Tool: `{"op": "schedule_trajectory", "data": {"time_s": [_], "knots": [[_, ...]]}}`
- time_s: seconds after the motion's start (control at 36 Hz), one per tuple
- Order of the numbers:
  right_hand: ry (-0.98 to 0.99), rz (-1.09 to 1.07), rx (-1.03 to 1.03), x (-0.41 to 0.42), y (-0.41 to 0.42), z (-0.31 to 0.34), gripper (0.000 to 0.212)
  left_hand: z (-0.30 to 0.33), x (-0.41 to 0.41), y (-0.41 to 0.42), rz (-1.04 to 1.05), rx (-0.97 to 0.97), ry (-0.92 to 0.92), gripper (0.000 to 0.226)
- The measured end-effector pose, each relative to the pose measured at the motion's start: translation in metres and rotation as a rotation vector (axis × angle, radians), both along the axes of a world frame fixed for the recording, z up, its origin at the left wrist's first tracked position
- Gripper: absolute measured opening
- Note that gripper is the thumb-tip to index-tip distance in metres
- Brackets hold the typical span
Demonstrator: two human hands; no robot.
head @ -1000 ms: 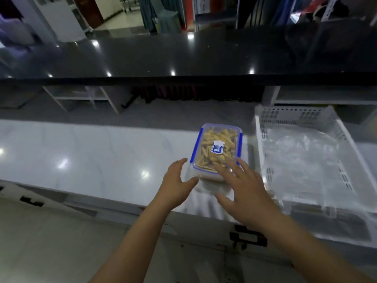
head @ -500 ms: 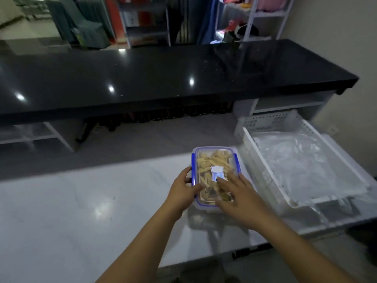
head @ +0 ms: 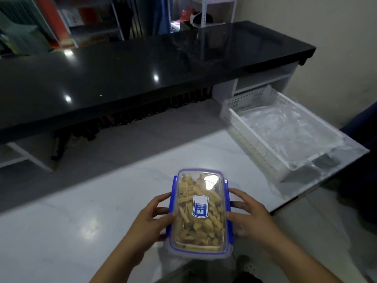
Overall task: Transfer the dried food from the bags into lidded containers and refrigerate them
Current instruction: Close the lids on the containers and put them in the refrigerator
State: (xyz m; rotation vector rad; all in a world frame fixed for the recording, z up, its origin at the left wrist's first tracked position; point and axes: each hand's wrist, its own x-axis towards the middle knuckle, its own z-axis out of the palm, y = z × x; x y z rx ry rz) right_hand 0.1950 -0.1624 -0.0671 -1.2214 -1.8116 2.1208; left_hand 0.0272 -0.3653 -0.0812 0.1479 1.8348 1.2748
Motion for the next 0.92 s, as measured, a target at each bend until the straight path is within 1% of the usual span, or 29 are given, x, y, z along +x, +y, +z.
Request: {"op": "schedule_trajectory", "data": {"time_s": [0.06, 0.14, 0.19, 0.33, 0.44, 0.5, 0.58, 0.61, 0.64, 0.67, 0.69, 0.75, 0.81, 0.83, 0.92], "knots": [[-0.016, -0.01, -0.048, 0.0, 0.002, -0.002, 0.057, 0.0, -0.004, -0.002, 0.011, 0.014, -0.013, 0.039], [-0.036, 0.007, -0.188, 0.001, 0.009, -0.007, 0.052, -0.001, -0.009, -0.007, 0.007, 0.052, -0.045, 0.037], [-0.041, 0.015, -0.241, 0.003, 0.013, -0.011, 0.048, -0.003, -0.011, -0.01, 0.008, 0.062, -0.059, 0.036], [-0.039, 0.033, -0.254, 0.003, 0.017, -0.015, 0.047, -0.009, -0.015, -0.013, 0.0, 0.089, -0.075, 0.034], [-0.026, 0.005, -0.279, 0.007, 0.017, -0.014, 0.046, -0.01, -0.011, -0.017, 0.039, 0.075, -0.101, 0.037], [-0.045, -0.027, -0.212, 0.01, 0.013, -0.011, 0.046, -0.011, -0.005, -0.017, 0.041, 0.047, -0.078, 0.036], [-0.113, -0.143, 0.044, 0.014, 0.005, -0.006, 0.044, -0.01, -0.002, -0.018, 0.123, 0.049, 0.034, 0.031], [-0.113, -0.132, 0.125, 0.016, 0.002, -0.002, 0.045, -0.009, -0.002, -0.019, 0.117, 0.054, 0.086, 0.032], [-0.094, -0.089, 0.196, 0.018, -0.002, 0.002, 0.049, -0.005, -0.001, -0.021, 0.066, 0.052, 0.138, 0.04], [-0.066, -0.021, 0.249, 0.02, -0.006, 0.006, 0.053, -0.002, -0.001, -0.023, -0.023, 0.045, 0.181, 0.056], [-0.034, 0.067, 0.275, 0.023, -0.011, 0.01, 0.06, 0.002, 0.001, -0.026, -0.125, 0.039, 0.22, 0.072], [0.035, 0.259, 0.263, 0.027, -0.021, 0.016, 0.072, 0.011, 0.01, -0.027, -0.333, 0.061, 0.302, 0.09], [0.105, 0.403, 0.289, 0.028, -0.032, 0.015, 0.083, 0.015, 0.021, -0.025, -0.471, 0.163, 0.386, 0.099], [0.121, 0.434, 0.323, 0.028, -0.037, 0.013, 0.092, 0.016, 0.026, -0.023, -0.493, 0.22, 0.405, 0.101], [0.119, 0.428, 0.375, 0.025, -0.046, 0.005, 0.117, 0.017, 0.031, -0.017, -0.462, 0.307, 0.362, 0.098]]}}
